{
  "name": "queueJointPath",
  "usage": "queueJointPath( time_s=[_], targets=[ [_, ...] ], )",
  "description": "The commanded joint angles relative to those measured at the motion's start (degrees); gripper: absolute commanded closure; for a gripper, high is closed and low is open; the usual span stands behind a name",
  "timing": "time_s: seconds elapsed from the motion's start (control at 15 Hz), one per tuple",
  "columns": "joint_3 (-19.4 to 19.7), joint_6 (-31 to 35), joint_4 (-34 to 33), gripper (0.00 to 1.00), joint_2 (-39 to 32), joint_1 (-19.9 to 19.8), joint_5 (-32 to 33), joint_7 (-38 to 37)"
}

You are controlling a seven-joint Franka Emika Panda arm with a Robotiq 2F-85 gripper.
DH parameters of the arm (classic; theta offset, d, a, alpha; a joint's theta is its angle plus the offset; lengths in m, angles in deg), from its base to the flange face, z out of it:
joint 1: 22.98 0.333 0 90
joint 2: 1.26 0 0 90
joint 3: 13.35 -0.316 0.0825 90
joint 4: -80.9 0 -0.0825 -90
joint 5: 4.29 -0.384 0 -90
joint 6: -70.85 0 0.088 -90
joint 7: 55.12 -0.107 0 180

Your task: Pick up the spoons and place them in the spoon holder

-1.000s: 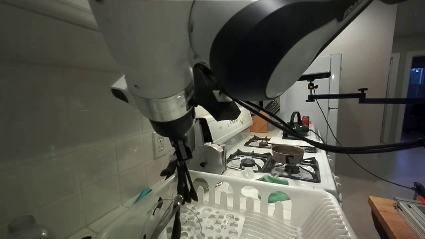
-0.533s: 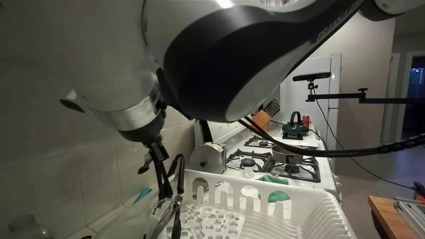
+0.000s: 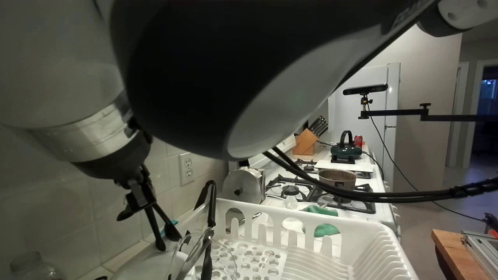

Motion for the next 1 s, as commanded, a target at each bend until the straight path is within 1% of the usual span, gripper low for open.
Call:
queueJointPath(
  time_s=[0.0, 0.27, 0.53, 0.87, 0.93],
  targets=[
    [0.6, -1.9, -6.3, 0.98, -3.3, 2.5, 0.6, 2.4],
    [0.7, -2.7, -8.9, 0.98, -4.4, 4.6, -0.4, 3.2],
    [0.8, -3.9, -10.0, 0.98, -5.0, 6.0, -1.6, 3.3],
    [1.0, -6.5, -8.0, 0.98, -3.7, 6.2, -3.2, 1.1],
    [0.2, -6.9, -7.1, 0.98, -3.2, 5.6, -2.9, 0.6]
  ],
)
